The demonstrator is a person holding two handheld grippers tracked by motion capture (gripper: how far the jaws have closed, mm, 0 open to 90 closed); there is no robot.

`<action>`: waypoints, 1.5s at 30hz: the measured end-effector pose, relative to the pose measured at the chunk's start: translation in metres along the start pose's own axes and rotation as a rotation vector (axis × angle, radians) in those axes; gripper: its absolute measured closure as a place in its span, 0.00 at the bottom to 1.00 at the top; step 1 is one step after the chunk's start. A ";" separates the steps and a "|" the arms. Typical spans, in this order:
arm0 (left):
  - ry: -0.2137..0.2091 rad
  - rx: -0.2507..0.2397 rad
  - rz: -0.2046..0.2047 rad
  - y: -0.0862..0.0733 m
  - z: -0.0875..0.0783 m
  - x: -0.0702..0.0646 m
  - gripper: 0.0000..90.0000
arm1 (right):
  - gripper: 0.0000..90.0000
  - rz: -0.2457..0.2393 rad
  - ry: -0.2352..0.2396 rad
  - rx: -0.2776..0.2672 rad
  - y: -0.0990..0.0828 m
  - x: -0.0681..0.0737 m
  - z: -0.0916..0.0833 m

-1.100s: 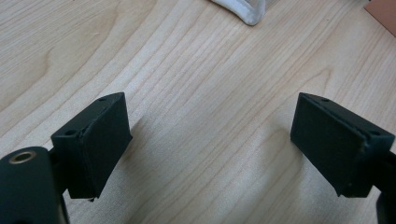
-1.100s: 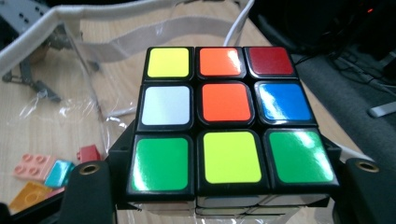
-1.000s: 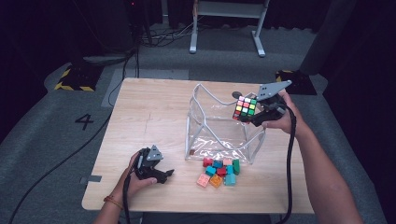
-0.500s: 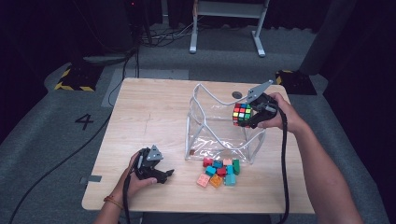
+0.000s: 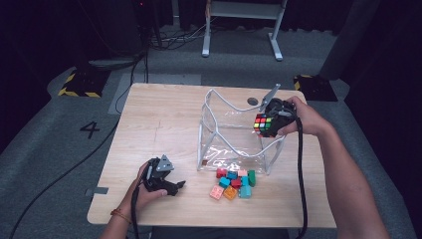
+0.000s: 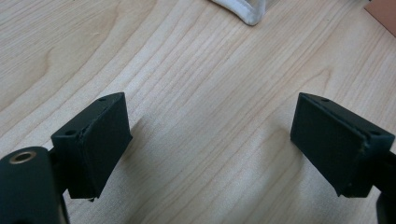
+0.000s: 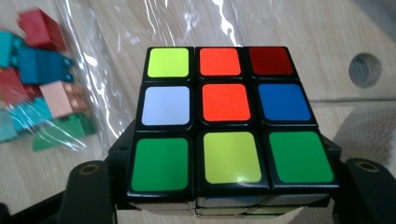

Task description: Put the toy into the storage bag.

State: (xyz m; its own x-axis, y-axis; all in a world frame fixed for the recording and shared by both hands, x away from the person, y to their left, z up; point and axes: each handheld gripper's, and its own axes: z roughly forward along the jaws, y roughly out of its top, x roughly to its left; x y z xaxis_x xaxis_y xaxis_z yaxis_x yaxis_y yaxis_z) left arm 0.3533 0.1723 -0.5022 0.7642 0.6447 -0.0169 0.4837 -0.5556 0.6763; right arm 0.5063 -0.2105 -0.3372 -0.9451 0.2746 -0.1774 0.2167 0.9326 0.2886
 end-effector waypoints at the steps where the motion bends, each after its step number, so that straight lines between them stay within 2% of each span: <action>1: 0.000 0.000 0.000 0.000 0.000 0.000 0.13 | 0.37 0.006 -0.009 0.083 0.003 0.003 0.001; 2: 0.000 0.000 0.000 0.000 0.000 0.000 0.13 | 0.37 -0.021 -0.017 0.103 0.005 0.003 0.002; 3: 0.000 0.000 0.000 0.000 0.000 0.000 0.13 | 0.37 -0.019 -0.020 0.128 0.006 0.004 0.002; 4: 0.000 0.000 0.000 0.000 0.000 0.000 0.13 | 0.37 0.015 -0.021 0.161 0.007 0.007 0.001; 10: 0.000 0.000 0.000 0.000 0.000 0.000 0.13 | 0.36 0.009 -0.029 0.222 0.012 0.009 0.004; 14: 0.000 0.000 0.000 0.000 0.000 0.000 0.13 | 0.37 0.010 -0.026 0.231 0.013 0.009 0.005; 17: 0.000 0.000 0.001 0.000 0.000 0.000 0.13 | 0.41 0.012 -0.032 0.204 0.011 0.008 0.002; 21: 0.000 0.001 0.002 0.000 0.000 0.000 0.13 | 0.41 0.020 -0.031 0.176 0.008 0.009 0.000; 24: 0.000 0.000 0.000 0.000 0.000 0.000 0.13 | 0.41 0.013 -0.024 0.137 0.007 0.010 0.000; 25: 0.000 0.000 0.001 0.000 0.000 0.000 0.13 | 0.41 -0.017 -0.026 0.101 0.007 0.008 0.000; 26: 0.001 -0.001 0.000 0.000 0.000 0.000 0.13 | 0.40 -0.019 -0.026 0.081 0.006 0.009 0.000; 28: 0.000 0.001 0.002 0.000 0.000 0.000 0.13 | 0.40 -0.010 -0.022 0.046 0.005 0.009 -0.002; 29: 0.000 0.001 0.002 0.000 0.000 0.000 0.13 | 0.39 -0.001 -0.023 0.009 0.004 0.010 -0.003; 30: 0.000 0.001 0.002 0.000 0.000 0.000 0.13 | 0.39 -0.001 -0.023 0.009 0.004 0.010 -0.003; 32: 0.000 0.001 0.002 0.000 0.000 0.000 0.13 | 0.37 0.025 -0.041 -0.073 0.000 0.011 -0.010; 33: 0.000 0.001 0.002 0.000 0.000 0.000 0.13 | 0.37 0.025 -0.041 -0.073 0.000 0.011 -0.010; 34: 0.001 0.000 0.000 0.000 0.000 0.000 0.13 | 0.37 0.028 -0.051 -0.097 -0.001 0.011 -0.013; 35: 0.000 0.000 0.002 0.000 0.000 0.000 0.13 | 0.37 0.055 -0.069 -0.151 -0.005 0.011 -0.017; 40: 0.000 0.001 0.002 0.000 0.000 0.000 0.13 | 0.37 0.075 -0.092 -0.226 -0.012 0.012 -0.023; 41: 0.001 -0.001 0.000 0.000 0.000 0.000 0.13 | 0.37 0.086 -0.105 -0.266 -0.014 0.013 -0.026; 44: 0.001 0.000 0.000 0.000 0.000 0.000 0.13 | 0.37 0.089 -0.129 -0.314 -0.018 0.015 -0.035; 45: 0.001 0.000 0.000 0.000 0.000 0.000 0.13 | 0.37 0.089 -0.129 -0.314 -0.018 0.015 -0.035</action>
State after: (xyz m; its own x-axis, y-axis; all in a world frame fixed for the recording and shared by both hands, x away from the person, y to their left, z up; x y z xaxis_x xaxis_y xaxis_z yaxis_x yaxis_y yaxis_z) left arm 0.3533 0.1722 -0.5023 0.7640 0.6450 -0.0162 0.4833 -0.5555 0.6766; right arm 0.4793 -0.2315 -0.3123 -0.8826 0.3979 -0.2504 0.1924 0.7917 0.5799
